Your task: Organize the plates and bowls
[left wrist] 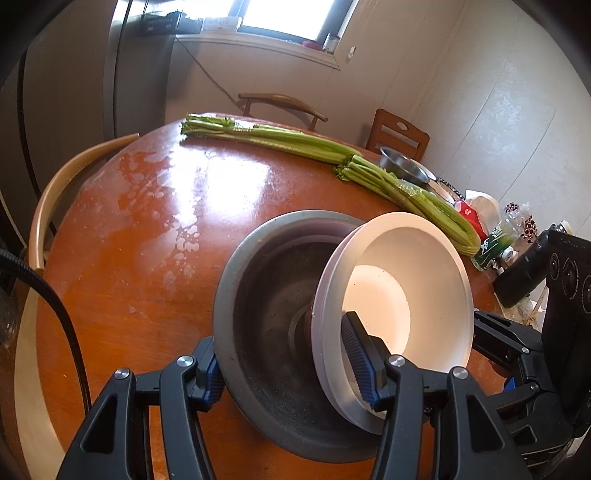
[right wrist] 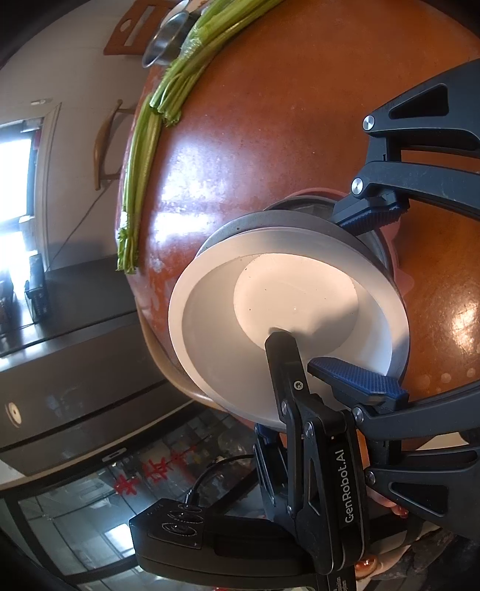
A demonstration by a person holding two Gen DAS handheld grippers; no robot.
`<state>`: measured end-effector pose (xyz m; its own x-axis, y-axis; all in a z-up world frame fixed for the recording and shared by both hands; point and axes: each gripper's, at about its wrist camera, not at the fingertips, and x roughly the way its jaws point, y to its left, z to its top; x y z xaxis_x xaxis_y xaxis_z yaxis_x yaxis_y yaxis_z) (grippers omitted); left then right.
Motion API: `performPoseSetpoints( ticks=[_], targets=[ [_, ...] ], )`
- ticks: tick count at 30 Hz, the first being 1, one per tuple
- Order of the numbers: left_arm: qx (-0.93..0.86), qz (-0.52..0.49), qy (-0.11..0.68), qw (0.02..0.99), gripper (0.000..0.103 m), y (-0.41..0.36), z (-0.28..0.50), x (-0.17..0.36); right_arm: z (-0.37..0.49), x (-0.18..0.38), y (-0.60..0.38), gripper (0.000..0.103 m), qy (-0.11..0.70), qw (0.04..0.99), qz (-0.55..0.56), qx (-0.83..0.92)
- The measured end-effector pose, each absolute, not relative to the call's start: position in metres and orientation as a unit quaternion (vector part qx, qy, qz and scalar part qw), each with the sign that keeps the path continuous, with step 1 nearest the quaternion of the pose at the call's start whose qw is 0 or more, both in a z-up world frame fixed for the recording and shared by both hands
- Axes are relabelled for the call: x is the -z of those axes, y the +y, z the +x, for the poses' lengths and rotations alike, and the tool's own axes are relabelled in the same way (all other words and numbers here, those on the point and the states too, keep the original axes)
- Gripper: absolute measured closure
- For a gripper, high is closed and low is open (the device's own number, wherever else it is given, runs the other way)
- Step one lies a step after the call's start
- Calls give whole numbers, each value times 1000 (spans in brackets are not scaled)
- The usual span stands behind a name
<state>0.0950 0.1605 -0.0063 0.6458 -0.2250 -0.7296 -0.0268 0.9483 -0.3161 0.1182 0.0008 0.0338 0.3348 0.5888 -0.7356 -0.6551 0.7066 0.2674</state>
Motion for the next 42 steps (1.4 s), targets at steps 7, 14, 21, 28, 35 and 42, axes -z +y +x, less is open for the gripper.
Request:
performPoseSetpoints(
  ticks=[7, 14, 21, 28, 35, 42],
  targets=[
    [61, -154, 425, 890, 47, 151, 102, 20, 122, -23, -8, 37, 447, 815, -35, -368],
    [61, -153, 433, 886, 47, 146, 104, 30, 125, -13, -13, 37, 458, 811, -30, -362],
    [54, -148, 434, 887, 47, 145, 106, 33, 125, -9, -12, 37, 461, 810, -33, -361],
    [51, -143, 432, 889, 47, 143, 107, 35, 124, -8, -11, 37, 461, 811, -35, -359],
    [50, -141, 432, 889, 47, 142, 108, 35, 125, -7, -10, 37, 460, 813, -39, -355],
    [51, -141, 434, 888, 47, 143, 109, 37, 123, -5, -8, 37, 457, 816, -46, -350]
  ],
)
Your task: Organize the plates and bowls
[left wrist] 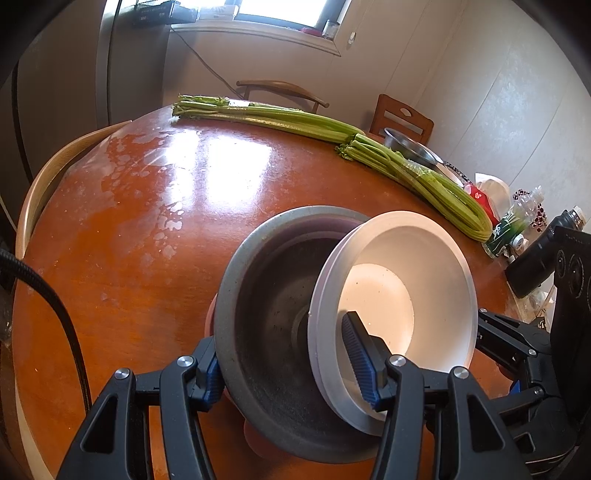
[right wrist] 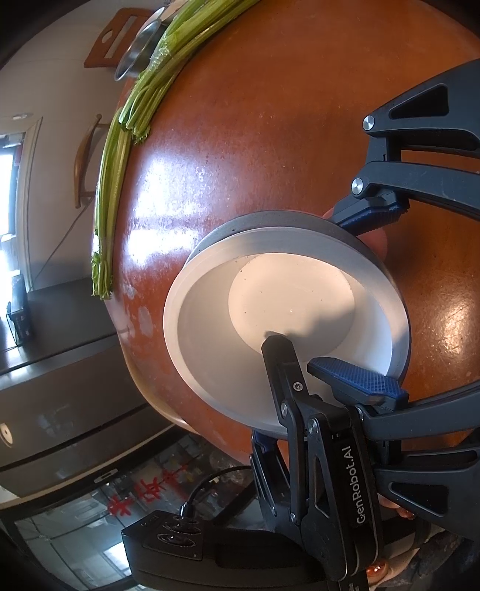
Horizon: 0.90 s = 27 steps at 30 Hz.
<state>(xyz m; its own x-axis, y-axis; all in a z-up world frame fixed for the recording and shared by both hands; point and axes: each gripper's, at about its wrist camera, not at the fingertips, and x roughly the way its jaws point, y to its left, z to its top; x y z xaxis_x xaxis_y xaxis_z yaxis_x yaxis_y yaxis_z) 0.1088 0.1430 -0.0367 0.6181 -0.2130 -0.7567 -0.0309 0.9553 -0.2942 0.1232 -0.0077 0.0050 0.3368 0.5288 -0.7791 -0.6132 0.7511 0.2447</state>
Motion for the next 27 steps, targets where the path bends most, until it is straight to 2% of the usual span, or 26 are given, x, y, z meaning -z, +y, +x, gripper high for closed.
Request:
performPoseSetpoints(
  ticks=[27],
  targets=[
    [37, -124, 428, 895, 46, 141, 105, 34, 119, -8, -6, 37, 421, 839, -94, -330]
  ],
)
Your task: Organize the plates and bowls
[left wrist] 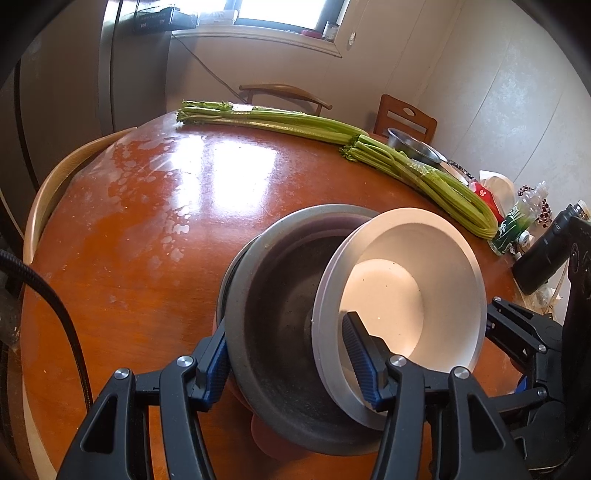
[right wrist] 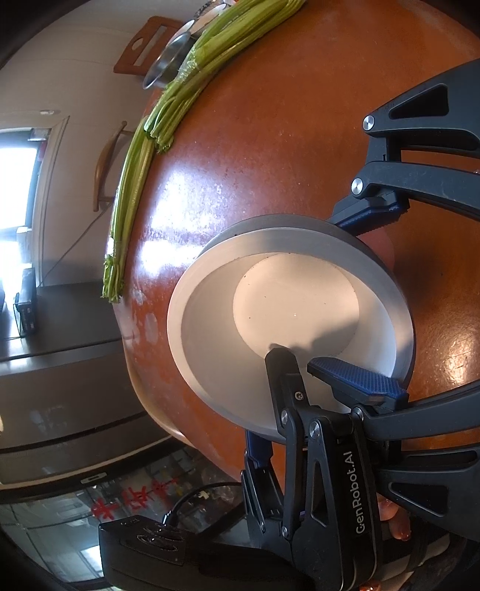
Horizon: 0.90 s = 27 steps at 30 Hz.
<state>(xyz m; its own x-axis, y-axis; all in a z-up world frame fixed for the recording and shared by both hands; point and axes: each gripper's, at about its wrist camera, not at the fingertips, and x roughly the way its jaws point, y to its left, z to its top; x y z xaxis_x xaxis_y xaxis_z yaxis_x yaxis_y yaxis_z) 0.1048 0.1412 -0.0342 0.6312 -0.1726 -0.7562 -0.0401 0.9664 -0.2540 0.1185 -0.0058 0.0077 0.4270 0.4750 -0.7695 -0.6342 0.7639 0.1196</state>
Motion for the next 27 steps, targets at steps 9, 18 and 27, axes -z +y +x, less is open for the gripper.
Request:
performPoseSetpoints(
  ticks=[9, 18, 27],
  targets=[
    [-18, -92, 391, 916, 46, 144, 88, 13, 113, -19, -12, 37, 388, 860, -106, -315],
    [-24, -88, 369, 925, 46, 135, 62, -7, 89, -43, -37, 36, 343, 881, -101, -308],
    [-54, -84, 356, 929, 45, 110, 23, -6, 48, -45, -65, 36, 337, 882, -98, -314]
  ],
)
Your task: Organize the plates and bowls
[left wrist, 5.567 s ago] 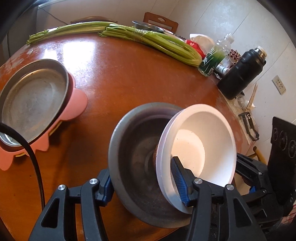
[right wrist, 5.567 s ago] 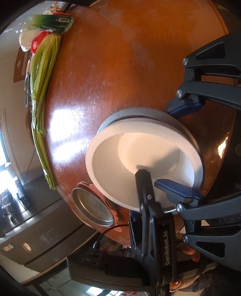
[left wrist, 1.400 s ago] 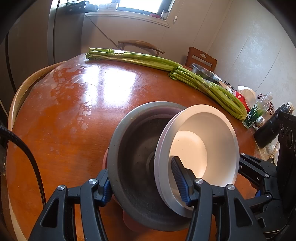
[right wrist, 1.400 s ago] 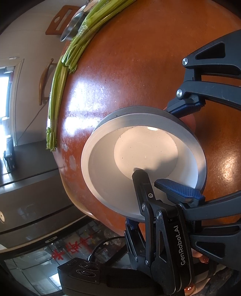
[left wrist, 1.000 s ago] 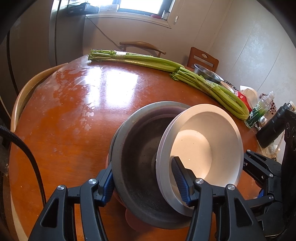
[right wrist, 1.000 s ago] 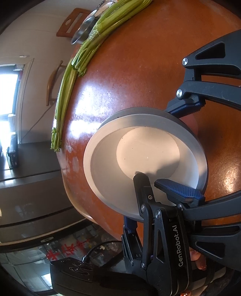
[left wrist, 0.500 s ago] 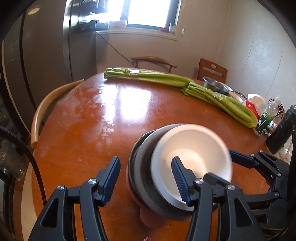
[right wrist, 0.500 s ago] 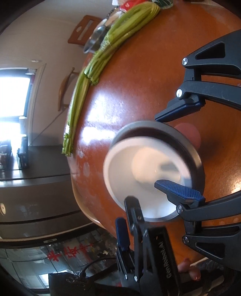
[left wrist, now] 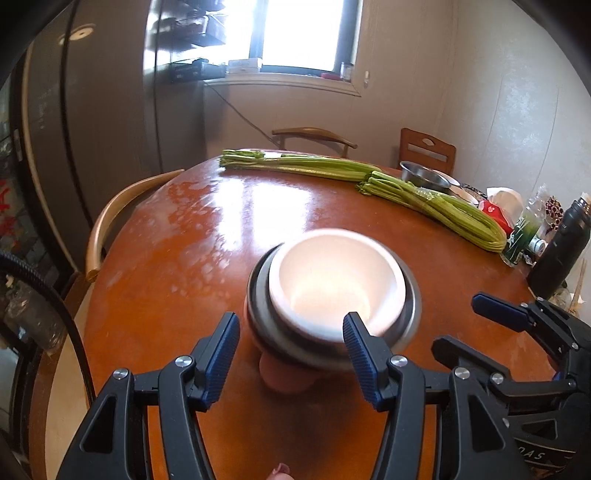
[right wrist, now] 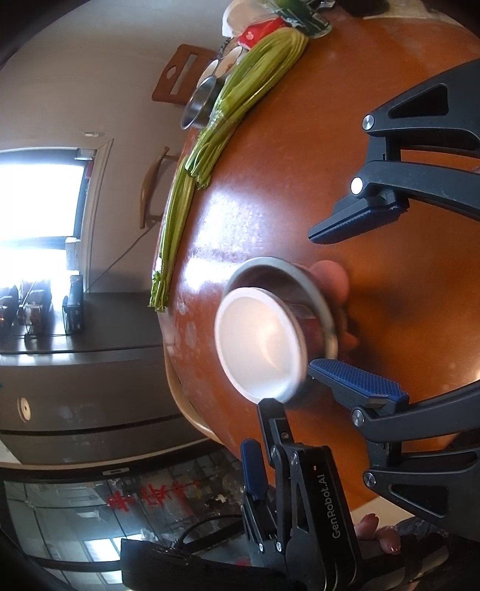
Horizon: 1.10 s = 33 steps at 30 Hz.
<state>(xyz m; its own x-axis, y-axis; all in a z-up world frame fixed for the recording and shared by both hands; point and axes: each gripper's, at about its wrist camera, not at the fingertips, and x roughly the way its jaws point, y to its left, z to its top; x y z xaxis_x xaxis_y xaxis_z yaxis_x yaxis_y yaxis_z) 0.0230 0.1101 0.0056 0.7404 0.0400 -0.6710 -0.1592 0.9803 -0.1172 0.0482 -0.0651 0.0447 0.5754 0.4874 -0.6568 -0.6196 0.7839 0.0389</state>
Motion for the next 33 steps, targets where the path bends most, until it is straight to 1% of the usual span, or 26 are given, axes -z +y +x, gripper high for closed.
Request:
performPoseSetpoints(
  ticks=[7, 16, 33],
  targets=[
    [-55, -80, 374, 922, 45, 90, -7, 12, 25, -36, -78, 36, 341, 882, -95, -309],
    [-43, -75, 400, 912, 45, 68, -14, 34, 8, -28, -95, 36, 345, 885, -96, -296],
    [-42, -72, 402, 912, 45, 67, -10, 39, 9, -20, -97, 36, 359, 883, -91, -290]
  ],
)
